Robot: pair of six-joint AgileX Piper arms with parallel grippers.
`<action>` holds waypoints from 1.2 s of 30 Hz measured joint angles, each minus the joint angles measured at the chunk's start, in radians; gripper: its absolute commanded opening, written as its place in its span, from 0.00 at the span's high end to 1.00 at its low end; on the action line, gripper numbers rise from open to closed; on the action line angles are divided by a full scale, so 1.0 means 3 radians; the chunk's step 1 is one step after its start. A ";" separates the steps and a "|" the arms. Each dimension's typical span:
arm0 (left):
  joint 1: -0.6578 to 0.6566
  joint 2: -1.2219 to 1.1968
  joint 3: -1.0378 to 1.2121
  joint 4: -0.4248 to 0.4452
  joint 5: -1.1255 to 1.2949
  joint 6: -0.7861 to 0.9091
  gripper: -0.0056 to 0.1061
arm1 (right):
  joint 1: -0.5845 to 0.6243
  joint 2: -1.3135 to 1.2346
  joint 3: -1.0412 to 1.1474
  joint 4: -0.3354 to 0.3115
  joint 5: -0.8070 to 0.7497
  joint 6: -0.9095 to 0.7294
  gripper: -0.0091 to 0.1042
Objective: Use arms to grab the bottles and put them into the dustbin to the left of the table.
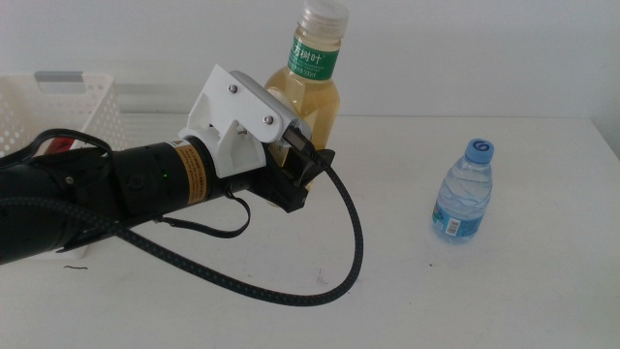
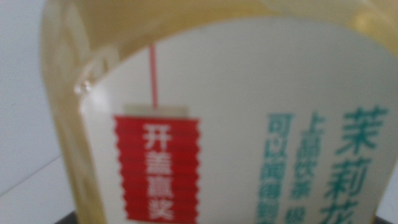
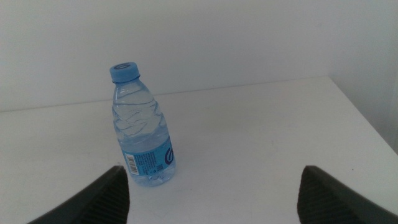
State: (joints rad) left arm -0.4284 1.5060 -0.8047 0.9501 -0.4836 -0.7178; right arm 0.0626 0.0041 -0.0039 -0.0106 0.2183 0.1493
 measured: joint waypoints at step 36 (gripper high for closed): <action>0.1911 0.0367 -0.2916 -0.3881 0.5396 0.3668 0.88 | 0.0000 0.0000 0.0000 0.0000 0.0000 0.0000 0.15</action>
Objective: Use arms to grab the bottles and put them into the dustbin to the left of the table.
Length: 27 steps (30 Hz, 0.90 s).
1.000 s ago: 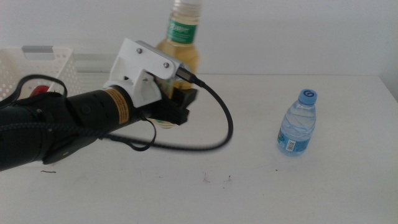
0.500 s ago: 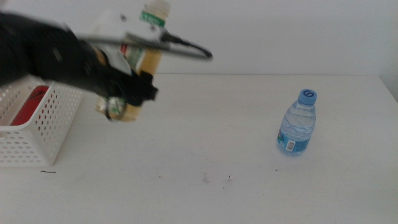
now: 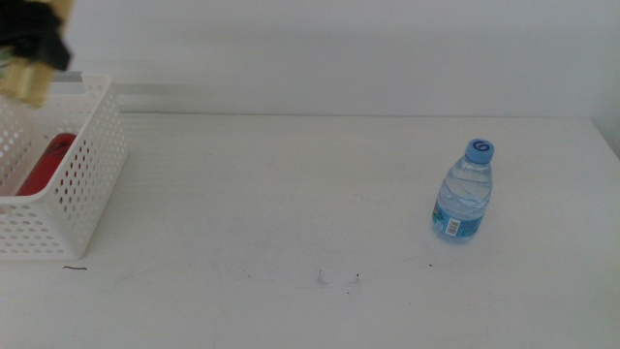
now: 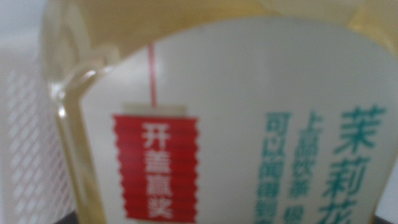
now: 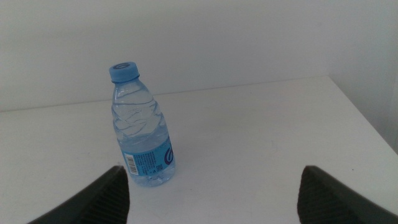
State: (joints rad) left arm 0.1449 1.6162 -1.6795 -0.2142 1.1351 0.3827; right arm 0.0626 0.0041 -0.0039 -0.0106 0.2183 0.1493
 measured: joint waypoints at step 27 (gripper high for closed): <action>0.0647 0.1494 -0.0154 -0.0163 0.0238 0.0313 0.63 | 0.0000 0.0000 0.0000 0.0000 0.0000 0.0000 0.15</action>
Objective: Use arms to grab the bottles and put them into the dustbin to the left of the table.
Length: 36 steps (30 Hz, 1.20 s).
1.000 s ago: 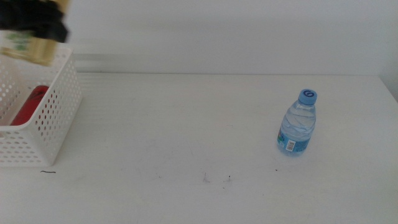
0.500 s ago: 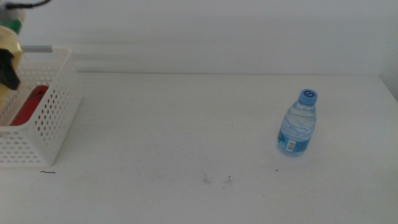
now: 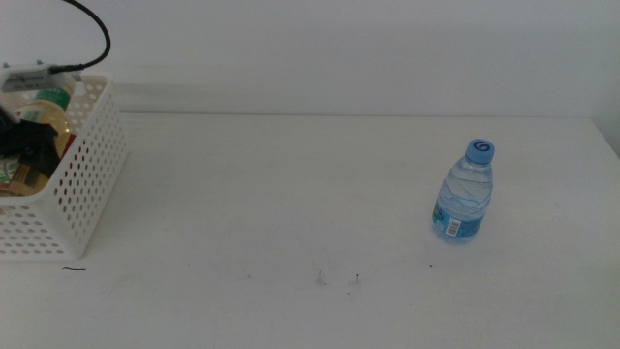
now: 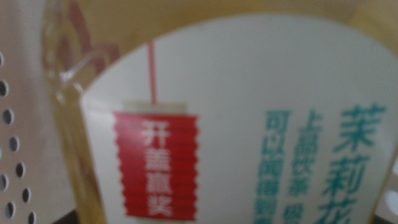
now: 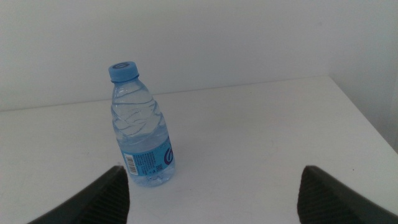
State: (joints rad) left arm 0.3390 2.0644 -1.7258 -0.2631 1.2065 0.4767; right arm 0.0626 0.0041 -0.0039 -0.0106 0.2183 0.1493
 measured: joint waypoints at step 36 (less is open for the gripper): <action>-0.1074 -0.3143 0.1597 -0.1132 -0.0812 0.0453 0.11 | 0.0000 0.0000 0.0000 0.0000 0.0000 0.0000 0.15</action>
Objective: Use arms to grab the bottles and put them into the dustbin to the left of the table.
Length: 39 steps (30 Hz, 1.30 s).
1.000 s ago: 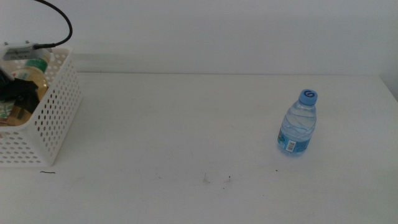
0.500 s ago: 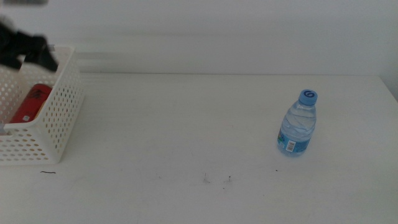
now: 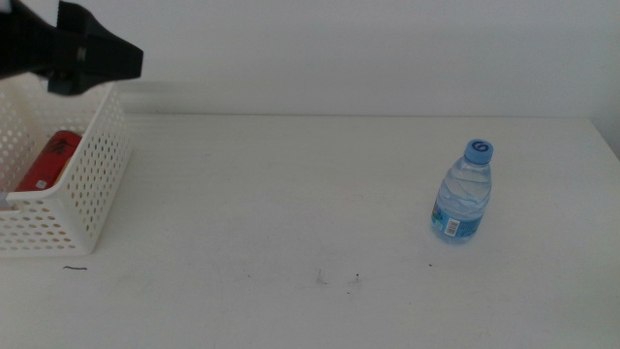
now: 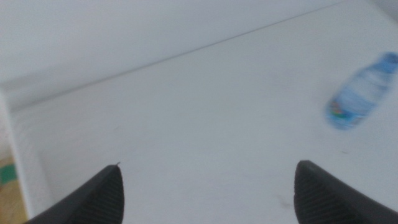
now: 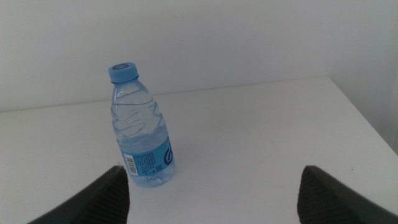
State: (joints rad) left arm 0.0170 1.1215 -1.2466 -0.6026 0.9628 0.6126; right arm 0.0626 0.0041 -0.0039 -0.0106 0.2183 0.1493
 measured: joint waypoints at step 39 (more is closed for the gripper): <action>-0.1590 -0.1454 0.0008 0.1543 0.0036 -0.1693 0.11 | 0.0000 0.0000 0.0000 0.0000 0.0000 0.0000 0.15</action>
State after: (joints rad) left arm -0.4601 0.6853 -1.2443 -0.1397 0.9737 0.1047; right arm 0.0626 0.0041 -0.0039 -0.0106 0.2183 0.1493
